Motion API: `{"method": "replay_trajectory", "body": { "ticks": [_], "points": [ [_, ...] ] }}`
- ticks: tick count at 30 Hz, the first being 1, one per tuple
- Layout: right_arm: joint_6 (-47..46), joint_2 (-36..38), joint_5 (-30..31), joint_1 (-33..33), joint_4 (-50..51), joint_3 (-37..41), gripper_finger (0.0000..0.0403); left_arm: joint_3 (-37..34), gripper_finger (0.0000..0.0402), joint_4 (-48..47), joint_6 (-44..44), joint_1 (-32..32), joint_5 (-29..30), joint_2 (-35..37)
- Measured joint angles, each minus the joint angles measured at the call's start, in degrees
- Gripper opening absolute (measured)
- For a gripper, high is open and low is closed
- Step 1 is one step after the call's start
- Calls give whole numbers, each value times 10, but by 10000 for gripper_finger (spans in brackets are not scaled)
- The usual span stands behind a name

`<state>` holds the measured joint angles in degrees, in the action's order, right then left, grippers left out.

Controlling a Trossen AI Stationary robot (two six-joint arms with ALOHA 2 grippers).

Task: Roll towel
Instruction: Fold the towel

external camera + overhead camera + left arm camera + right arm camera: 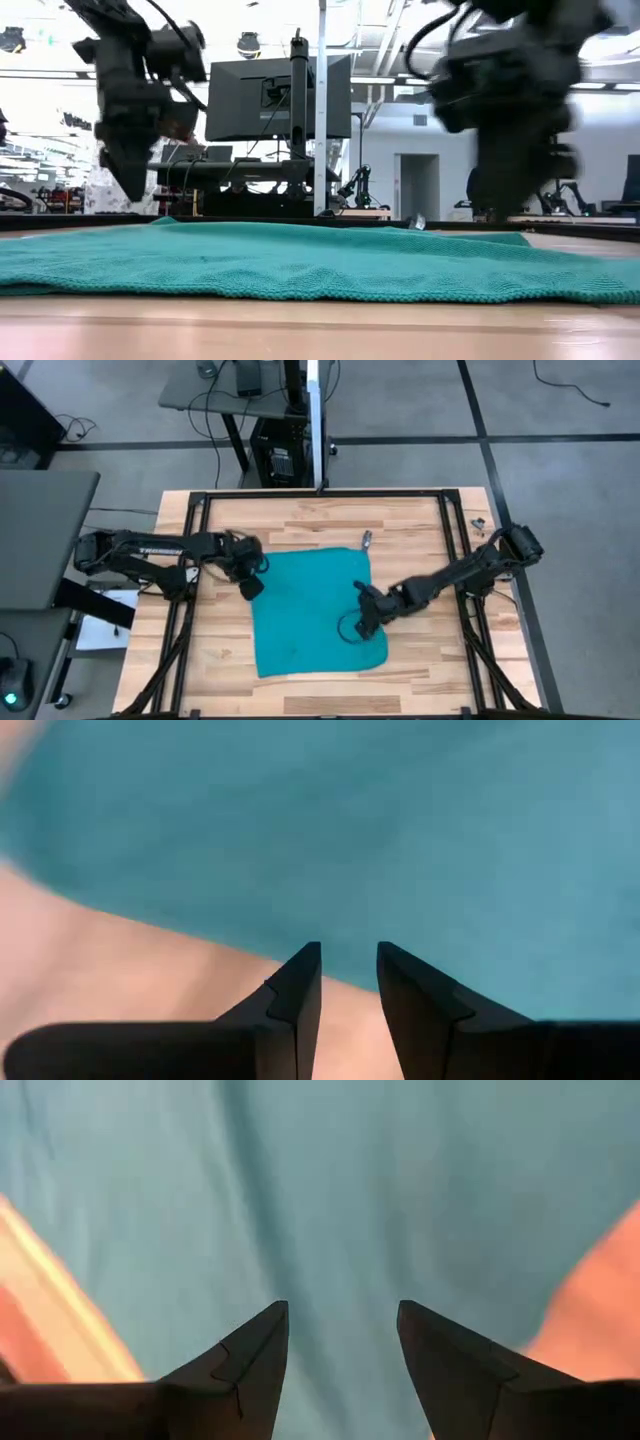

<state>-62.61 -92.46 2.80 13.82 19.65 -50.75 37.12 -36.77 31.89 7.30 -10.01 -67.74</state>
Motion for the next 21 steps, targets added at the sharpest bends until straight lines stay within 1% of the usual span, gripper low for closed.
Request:
{"method": "replay_trajectory", "body": {
  "ticks": [3,6,8,11,13,17,21],
  "points": [
    [51,-14,0,-63,-15,-1,185,0,84,73,85,-80,30,1],
    [102,-25,-14,-124,-37,-1,185,2,84,140,161,-151,92,-12],
    [138,-26,-21,-158,-41,-1,185,1,84,162,205,-184,123,-28],
    [189,-26,-27,-199,-49,-1,185,2,84,195,267,-220,148,-68],
    [212,-26,-35,-221,-51,-1,185,1,84,220,307,-239,164,-107],
    [265,-26,-56,-242,-49,-1,185,1,84,302,364,-263,163,-188],
    [280,-26,-60,-248,-49,-1,185,2,84,371,405,-276,160,-233]
  ]
}}
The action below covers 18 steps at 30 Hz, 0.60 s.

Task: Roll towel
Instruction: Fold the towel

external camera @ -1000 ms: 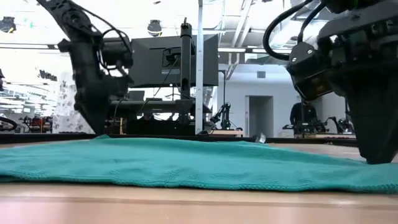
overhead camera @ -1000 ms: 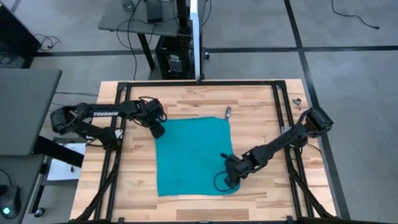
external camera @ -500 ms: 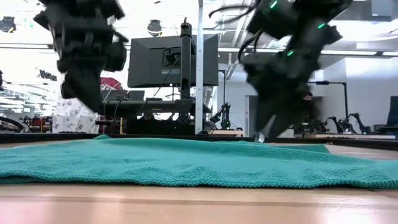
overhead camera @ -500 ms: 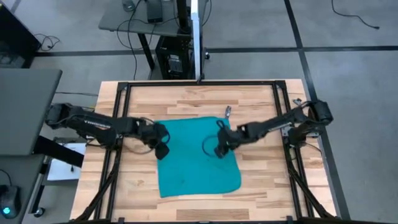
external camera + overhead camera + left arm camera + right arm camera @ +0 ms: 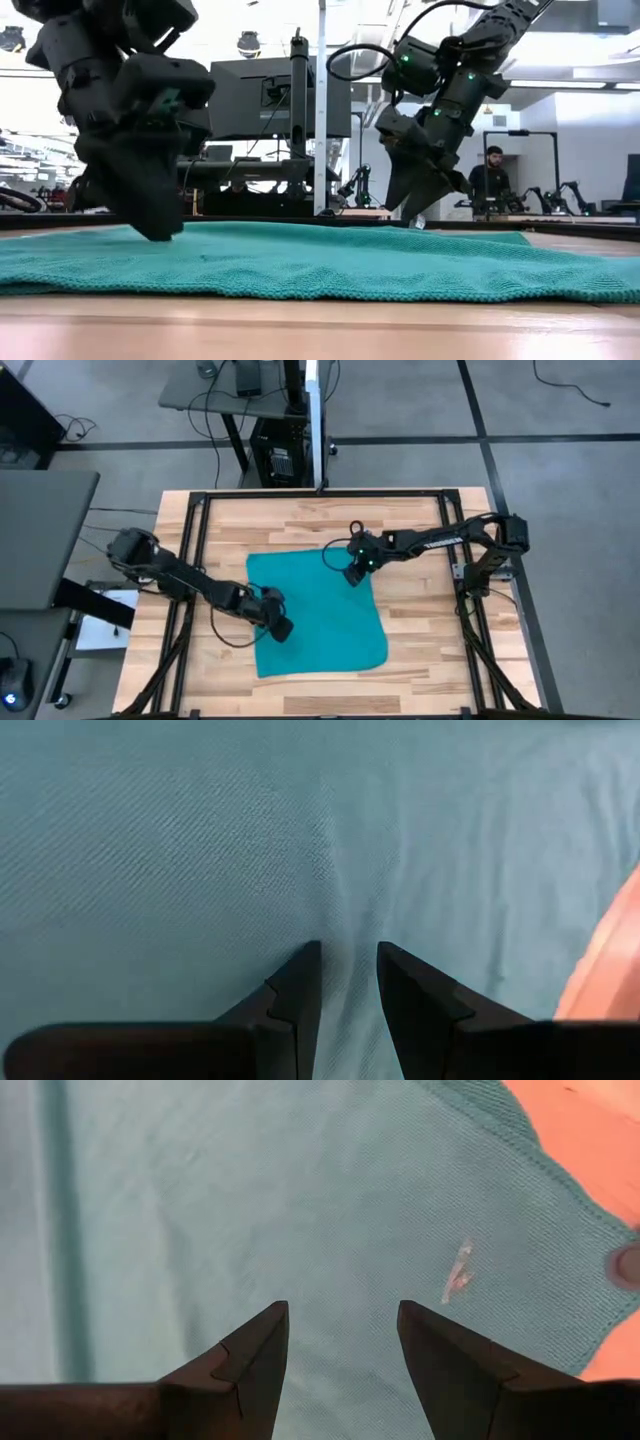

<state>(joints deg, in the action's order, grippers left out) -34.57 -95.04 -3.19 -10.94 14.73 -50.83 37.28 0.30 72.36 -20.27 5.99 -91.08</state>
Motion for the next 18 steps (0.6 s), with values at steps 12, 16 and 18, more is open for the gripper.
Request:
{"method": "replay_trajectory", "body": {
  "ticks": [12,16,18],
  "points": [
    [64,-52,-1,-8,11,-3,185,2,83,8,28,-26,-13,-12],
    [69,-46,-5,-18,12,-2,185,1,83,7,29,-30,-28,-13],
    [77,-43,-2,-20,15,-1,185,1,83,8,29,-30,-30,-13]
  ]
}}
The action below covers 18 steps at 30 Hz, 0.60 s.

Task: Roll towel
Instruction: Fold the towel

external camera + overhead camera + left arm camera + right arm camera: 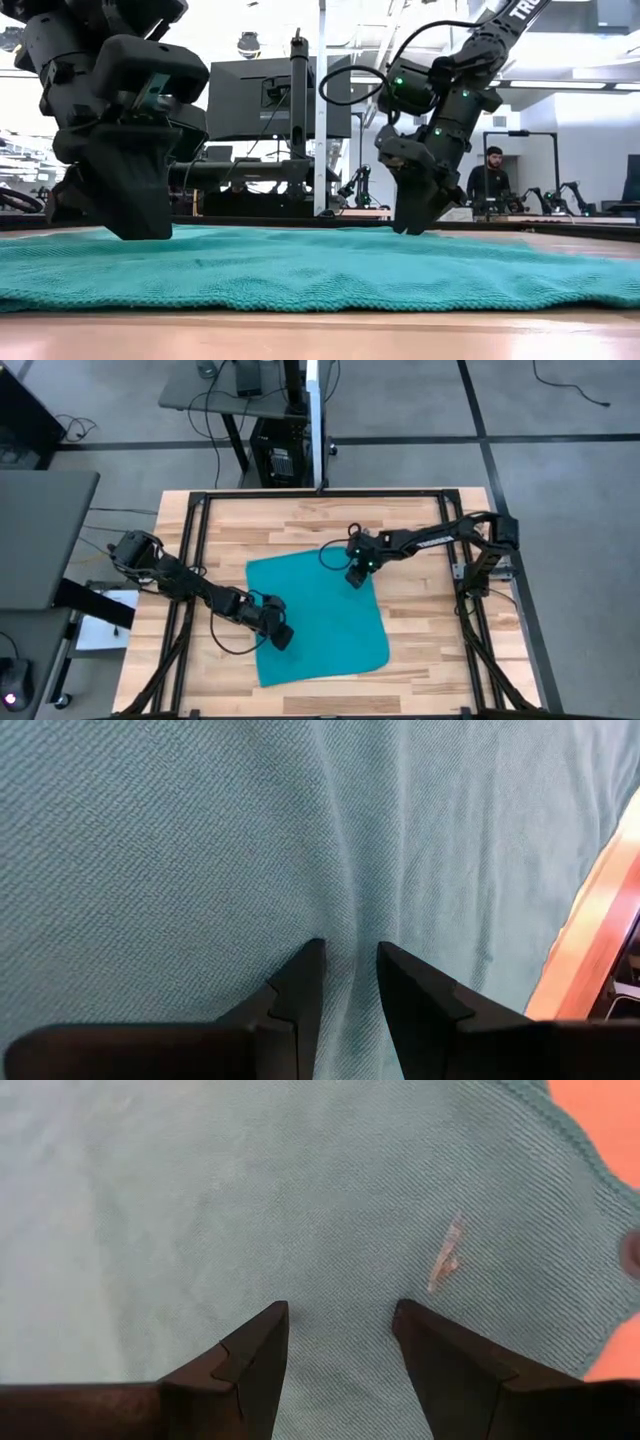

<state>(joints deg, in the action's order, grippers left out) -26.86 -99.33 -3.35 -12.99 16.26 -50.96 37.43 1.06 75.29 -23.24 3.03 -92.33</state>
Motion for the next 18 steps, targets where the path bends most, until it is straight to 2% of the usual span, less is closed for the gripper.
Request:
{"method": "replay_trajectory", "body": {
  "ticks": [7,11,18],
  "points": [
    [-10,1,-3,-2,8,-6,185,0,83,-1,-11,1,-17,3],
    [-12,16,-44,3,30,-34,185,0,84,-26,-36,0,-29,36],
    [-6,25,-56,19,-2,-63,185,10,84,-35,-134,21,28,114]
  ]
}}
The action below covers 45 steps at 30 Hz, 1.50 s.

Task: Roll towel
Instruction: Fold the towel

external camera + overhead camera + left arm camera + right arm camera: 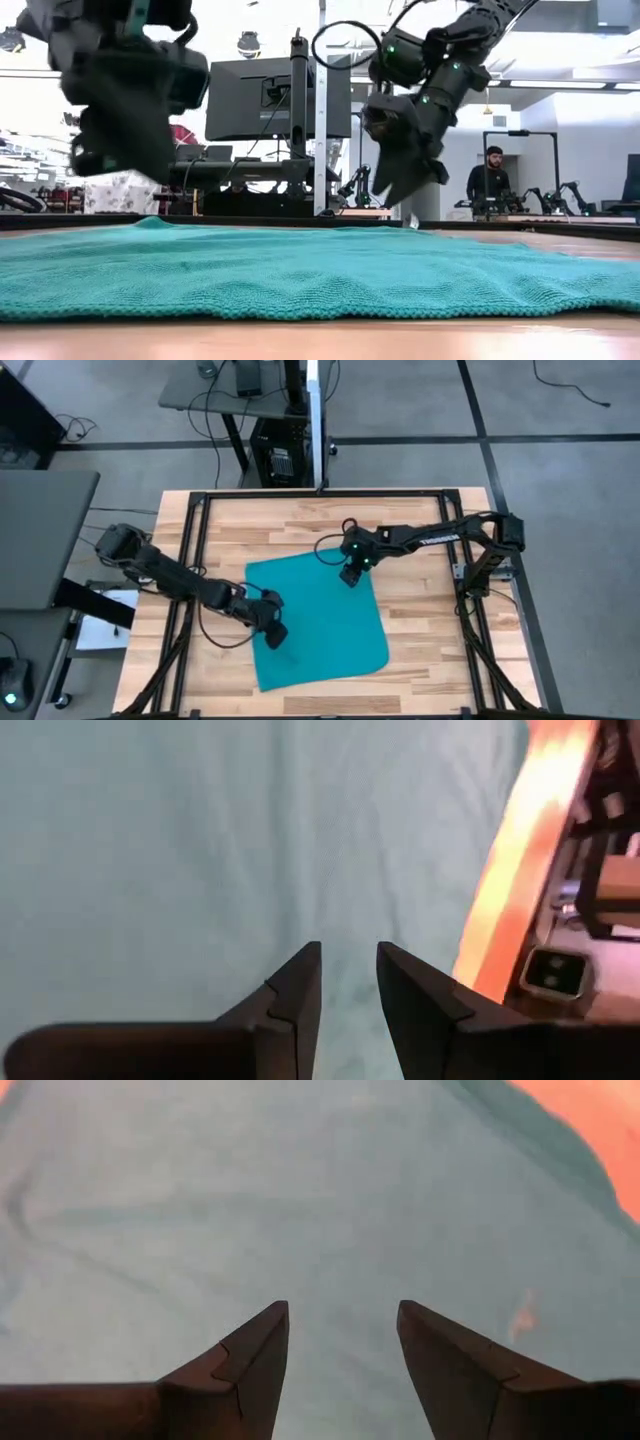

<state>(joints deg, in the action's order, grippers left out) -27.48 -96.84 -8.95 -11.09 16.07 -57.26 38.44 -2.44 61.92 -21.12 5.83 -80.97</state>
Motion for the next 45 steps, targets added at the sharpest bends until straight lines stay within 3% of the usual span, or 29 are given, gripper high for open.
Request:
{"method": "replay_trajectory", "body": {
  "ticks": [3,9,13,17,25,29,34,39,45],
  "points": [
    [53,0,-4,0,-17,-18,185,0,84,0,-88,30,24,20],
    [128,42,-5,48,96,-83,185,24,107,-62,-246,73,-44,71],
    [123,83,55,131,152,-100,185,104,137,-193,-369,53,-17,90],
    [76,117,144,261,168,-100,185,191,155,-311,-418,8,45,71],
    [61,103,368,538,174,-86,185,307,169,-402,-282,-120,86,-39],
    [61,52,435,619,172,-78,185,367,169,-453,-204,-169,111,-111],
    [59,-47,436,661,123,-78,185,445,169,-504,-102,-209,113,-201],
    [59,-133,438,657,105,-78,185,499,169,-522,-7,-236,111,-261],
    [59,-165,446,636,102,-81,185,513,169,-522,77,-270,110,-295]
  ]
}}
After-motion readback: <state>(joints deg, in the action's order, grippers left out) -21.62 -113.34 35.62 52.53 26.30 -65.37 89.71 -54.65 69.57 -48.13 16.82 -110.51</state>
